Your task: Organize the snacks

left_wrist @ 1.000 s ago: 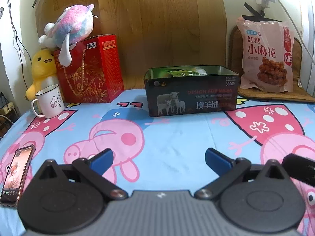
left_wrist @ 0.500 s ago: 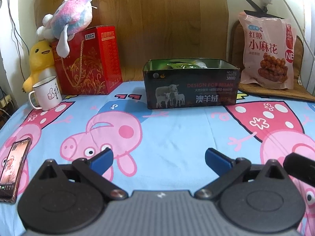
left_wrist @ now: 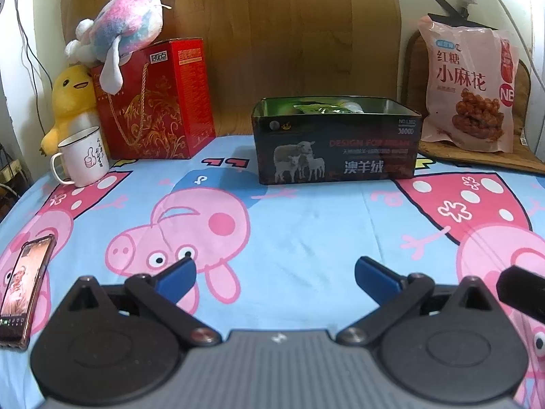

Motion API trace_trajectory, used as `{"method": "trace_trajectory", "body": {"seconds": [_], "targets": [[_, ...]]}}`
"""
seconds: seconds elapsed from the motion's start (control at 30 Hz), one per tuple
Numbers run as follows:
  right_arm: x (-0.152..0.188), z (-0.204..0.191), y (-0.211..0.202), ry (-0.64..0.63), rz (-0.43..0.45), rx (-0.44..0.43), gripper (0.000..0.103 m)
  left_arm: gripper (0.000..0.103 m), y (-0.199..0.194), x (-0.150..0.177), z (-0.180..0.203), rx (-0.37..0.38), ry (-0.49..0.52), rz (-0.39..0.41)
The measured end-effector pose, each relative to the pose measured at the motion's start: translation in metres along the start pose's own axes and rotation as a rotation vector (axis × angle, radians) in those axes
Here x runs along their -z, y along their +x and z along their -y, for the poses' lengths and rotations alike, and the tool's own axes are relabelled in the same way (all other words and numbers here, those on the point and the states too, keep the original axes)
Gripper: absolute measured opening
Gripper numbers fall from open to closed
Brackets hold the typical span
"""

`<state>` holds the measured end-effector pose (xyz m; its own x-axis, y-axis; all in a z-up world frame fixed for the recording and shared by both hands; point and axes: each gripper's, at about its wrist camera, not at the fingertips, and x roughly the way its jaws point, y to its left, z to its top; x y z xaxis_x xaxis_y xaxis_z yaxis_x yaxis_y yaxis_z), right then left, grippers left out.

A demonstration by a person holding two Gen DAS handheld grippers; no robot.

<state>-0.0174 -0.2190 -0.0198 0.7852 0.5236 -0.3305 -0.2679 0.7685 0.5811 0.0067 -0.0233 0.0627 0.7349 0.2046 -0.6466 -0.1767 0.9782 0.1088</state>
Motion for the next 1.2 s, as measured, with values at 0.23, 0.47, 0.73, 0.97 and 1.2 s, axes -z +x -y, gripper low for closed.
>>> {"method": "trace_trajectory", "body": {"seconds": [0.23, 0.47, 0.73, 0.97, 1.2], "targets": [[-0.0001, -0.0003, 0.0003, 0.001, 0.0, 0.001, 0.099, 0.103, 0.0018, 0.0004, -0.0006, -0.006, -0.005, -0.007], [0.0009, 0.0001, 0.0014, 0.002, -0.002, 0.002, 0.099, 0.103, 0.0019, 0.0006, -0.0003, -0.009, -0.002, -0.004], [0.002, 0.0001, 0.0016, 0.002, -0.003, 0.003, 0.099, 0.103, 0.001, 0.0007, 0.0002, -0.009, 0.007, 0.004], [0.0016, 0.0001, 0.0017, 0.002, -0.003, 0.002, 0.099, 0.103, 0.0014, 0.0012, -0.0015, 0.0, 0.0, 0.0], [0.0022, 0.0004, 0.0021, -0.002, -0.001, 0.003, 0.099, 0.103, -0.0019, 0.0012, 0.0, 0.033, 0.019, 0.023]]}}
